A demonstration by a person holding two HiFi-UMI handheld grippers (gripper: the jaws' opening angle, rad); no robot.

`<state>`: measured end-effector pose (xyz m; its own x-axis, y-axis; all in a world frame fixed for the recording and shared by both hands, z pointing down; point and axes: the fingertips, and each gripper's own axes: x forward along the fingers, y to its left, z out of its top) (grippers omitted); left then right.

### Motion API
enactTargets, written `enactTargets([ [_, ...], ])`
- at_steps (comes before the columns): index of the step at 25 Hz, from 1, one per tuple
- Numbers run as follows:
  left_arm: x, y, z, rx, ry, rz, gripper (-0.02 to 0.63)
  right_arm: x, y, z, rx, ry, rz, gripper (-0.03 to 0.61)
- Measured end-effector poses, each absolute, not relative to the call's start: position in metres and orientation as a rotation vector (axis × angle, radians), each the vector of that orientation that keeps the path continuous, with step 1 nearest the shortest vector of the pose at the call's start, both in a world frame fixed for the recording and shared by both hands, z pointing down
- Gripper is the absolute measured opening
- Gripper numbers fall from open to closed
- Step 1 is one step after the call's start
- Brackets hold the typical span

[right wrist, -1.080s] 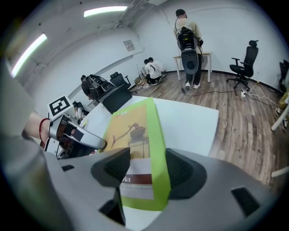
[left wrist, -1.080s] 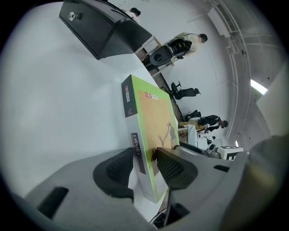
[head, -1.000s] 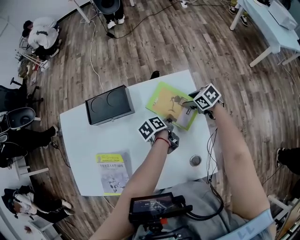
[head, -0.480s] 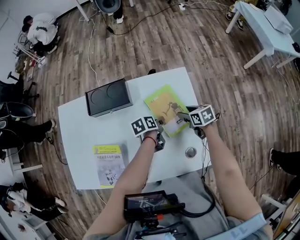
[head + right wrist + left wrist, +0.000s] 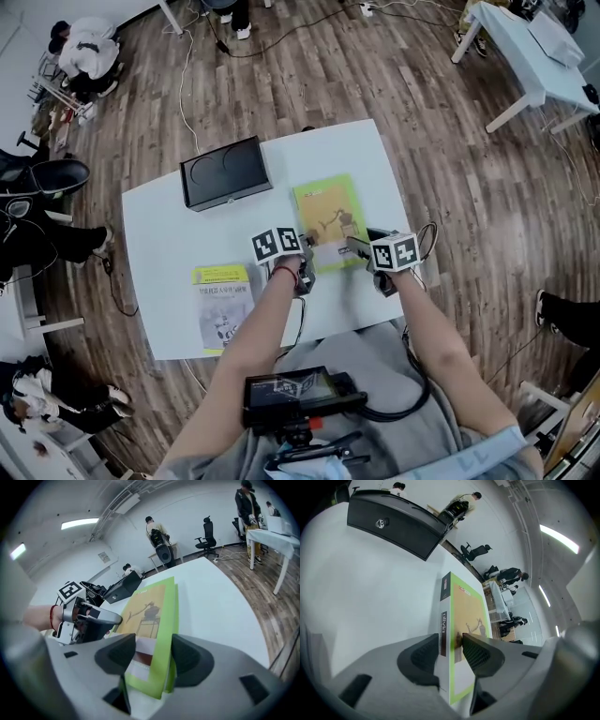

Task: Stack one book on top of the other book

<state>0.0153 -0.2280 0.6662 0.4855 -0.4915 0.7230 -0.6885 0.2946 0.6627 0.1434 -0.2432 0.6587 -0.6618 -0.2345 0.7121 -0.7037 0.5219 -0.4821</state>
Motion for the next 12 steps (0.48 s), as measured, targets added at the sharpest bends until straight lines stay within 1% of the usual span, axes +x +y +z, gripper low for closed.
enactTargets([
  [4, 0.007, -0.206, 0.664, 1.386, -1.157, 0.232, 0.160, 0.136, -0.209, 0.659, 0.710, -2.179, 1.045, 0.250],
  [12, 0.007, -0.149, 0.662, 1.407, -1.107, 0.285, 0.160, 0.133, -0.155, 0.658, 0.614, -2.132, 1.019, 0.250],
])
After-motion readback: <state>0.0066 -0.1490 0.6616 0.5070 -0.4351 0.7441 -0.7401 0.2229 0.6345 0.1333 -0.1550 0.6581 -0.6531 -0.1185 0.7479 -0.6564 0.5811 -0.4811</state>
